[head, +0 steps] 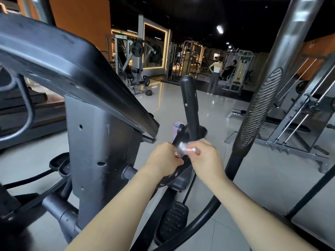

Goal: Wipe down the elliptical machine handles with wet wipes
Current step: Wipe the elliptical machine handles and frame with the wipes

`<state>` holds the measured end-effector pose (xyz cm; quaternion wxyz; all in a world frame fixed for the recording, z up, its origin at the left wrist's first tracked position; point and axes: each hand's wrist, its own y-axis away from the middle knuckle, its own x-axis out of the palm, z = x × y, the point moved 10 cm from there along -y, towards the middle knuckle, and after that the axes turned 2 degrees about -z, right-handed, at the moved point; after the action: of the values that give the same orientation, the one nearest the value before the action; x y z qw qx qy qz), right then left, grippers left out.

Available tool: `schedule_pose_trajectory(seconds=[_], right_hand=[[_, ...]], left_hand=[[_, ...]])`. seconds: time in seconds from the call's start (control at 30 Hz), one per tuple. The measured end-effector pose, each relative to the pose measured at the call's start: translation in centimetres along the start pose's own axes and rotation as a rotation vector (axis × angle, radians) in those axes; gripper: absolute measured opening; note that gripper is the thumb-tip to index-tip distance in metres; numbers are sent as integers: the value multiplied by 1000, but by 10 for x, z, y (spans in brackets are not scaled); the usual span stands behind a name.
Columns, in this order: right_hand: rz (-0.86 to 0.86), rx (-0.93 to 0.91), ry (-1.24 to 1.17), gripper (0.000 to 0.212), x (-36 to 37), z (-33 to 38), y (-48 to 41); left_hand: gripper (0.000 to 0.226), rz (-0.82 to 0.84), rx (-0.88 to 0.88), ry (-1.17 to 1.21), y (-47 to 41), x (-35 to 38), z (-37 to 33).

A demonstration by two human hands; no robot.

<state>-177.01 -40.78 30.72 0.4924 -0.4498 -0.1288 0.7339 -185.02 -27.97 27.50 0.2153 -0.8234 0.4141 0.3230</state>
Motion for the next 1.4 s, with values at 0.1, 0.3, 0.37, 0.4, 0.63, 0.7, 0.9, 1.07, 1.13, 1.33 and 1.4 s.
schedule_pose_trajectory(seconds=[0.1, 0.3, 0.37, 0.4, 0.63, 0.7, 0.9, 1.07, 1.13, 1.33, 1.4], right_hand=[[-170, -149, 5, 16, -26, 24, -13], [-74, -277, 97, 26, -5, 16, 13], [-66, -121, 12, 16, 1, -6, 25], [-38, -18, -56, 14, 9, -16, 32], [-36, 285, -322, 14, 10, -31, 44], [-171, 264, -253, 22, -4, -37, 38], [-247, 252, -301, 10, 9, -39, 54], [-237, 315, -393, 7, 26, -36, 73], [-157, 264, -383, 10, 36, -26, 86], [-218, 281, -397, 13, 23, -40, 66], [-325, 311, -381, 15, 9, -50, 53]], left_hand=[[18, -1, 18, -44, 2, -6, 1], [15, -9, 5, -134, 20, -14, 15], [16, -26, 4, -161, 25, -18, 16], [16, -39, 6, -179, 29, -20, 16], [8, -120, -45, -260, 51, -28, 27], [6, -168, -61, -266, 58, -35, 31], [11, -209, -77, -248, 70, -36, 39], [15, -214, -65, -253, 68, -34, 40], [17, -219, -56, -279, 68, -33, 40], [8, -229, -95, -221, 69, -36, 42], [9, -228, -97, -228, 69, -36, 39]])
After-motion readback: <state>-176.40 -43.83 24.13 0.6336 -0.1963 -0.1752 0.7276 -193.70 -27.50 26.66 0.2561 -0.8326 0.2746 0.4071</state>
